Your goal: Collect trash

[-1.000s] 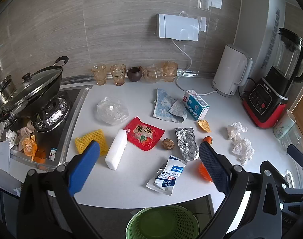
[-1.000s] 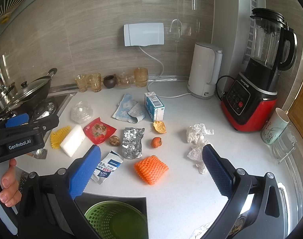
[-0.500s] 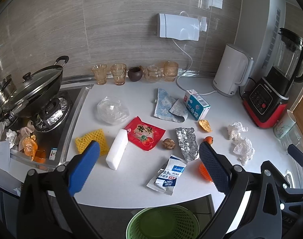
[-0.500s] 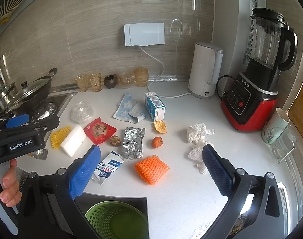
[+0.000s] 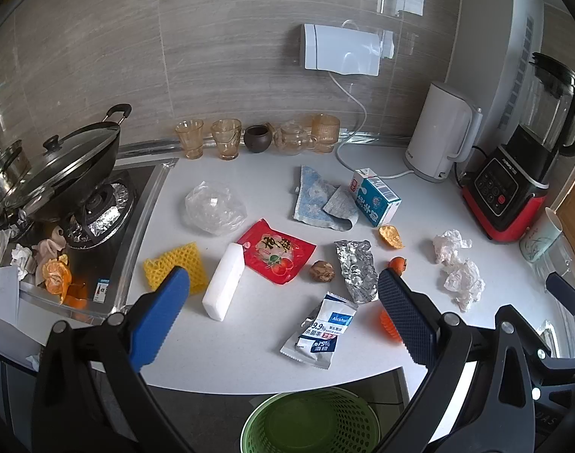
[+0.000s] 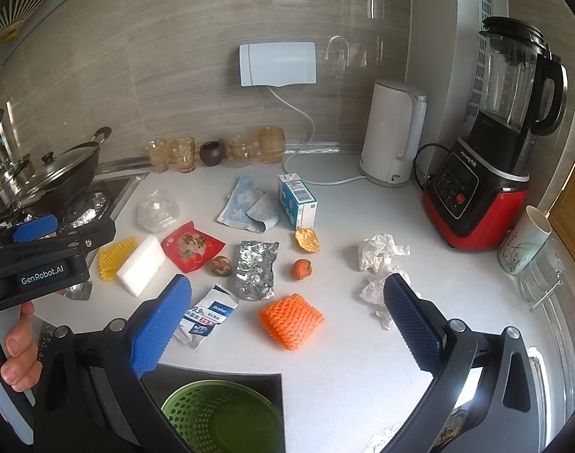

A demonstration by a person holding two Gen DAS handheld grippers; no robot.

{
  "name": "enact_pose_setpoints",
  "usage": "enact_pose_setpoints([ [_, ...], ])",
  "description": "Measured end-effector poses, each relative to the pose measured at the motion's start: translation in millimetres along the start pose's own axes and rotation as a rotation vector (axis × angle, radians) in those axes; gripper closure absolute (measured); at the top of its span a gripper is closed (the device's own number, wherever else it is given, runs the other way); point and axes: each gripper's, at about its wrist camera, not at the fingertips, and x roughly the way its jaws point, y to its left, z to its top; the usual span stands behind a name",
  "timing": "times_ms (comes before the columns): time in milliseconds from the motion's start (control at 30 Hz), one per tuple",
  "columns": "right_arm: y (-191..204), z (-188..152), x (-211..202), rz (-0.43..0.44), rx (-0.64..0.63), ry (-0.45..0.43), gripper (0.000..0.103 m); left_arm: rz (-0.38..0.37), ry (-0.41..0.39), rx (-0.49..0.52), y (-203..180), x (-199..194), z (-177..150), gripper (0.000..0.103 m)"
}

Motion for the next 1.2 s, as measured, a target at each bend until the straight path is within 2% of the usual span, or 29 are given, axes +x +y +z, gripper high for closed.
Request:
enact_pose_setpoints([
  [367,3,0,3,0.002,0.002,0.006,0.002,-0.003,0.006,0.003,5,3,-2,0.008],
  [667,6,-13,33,0.038,0.033,0.04,0.002,-0.033,-0.022,0.098,20,31,-13,0.008],
  [833,13,-28,63,0.066,0.031,0.078,0.002,-0.039,-0.012,0.124,37,62,-23,0.008],
  [933,18,-36,79,0.087,0.024,0.096,0.002,-0.045,0.023,0.138,47,86,-29,0.008],
  [1067,22,-43,96,0.101,0.018,0.12,0.002,-0.02,0.045,0.166,55,114,-33,0.008],
  [1200,30,-45,109,0.104,0.022,0.136,0.002,-0.045,0.089,0.152,66,145,-29,0.012],
])
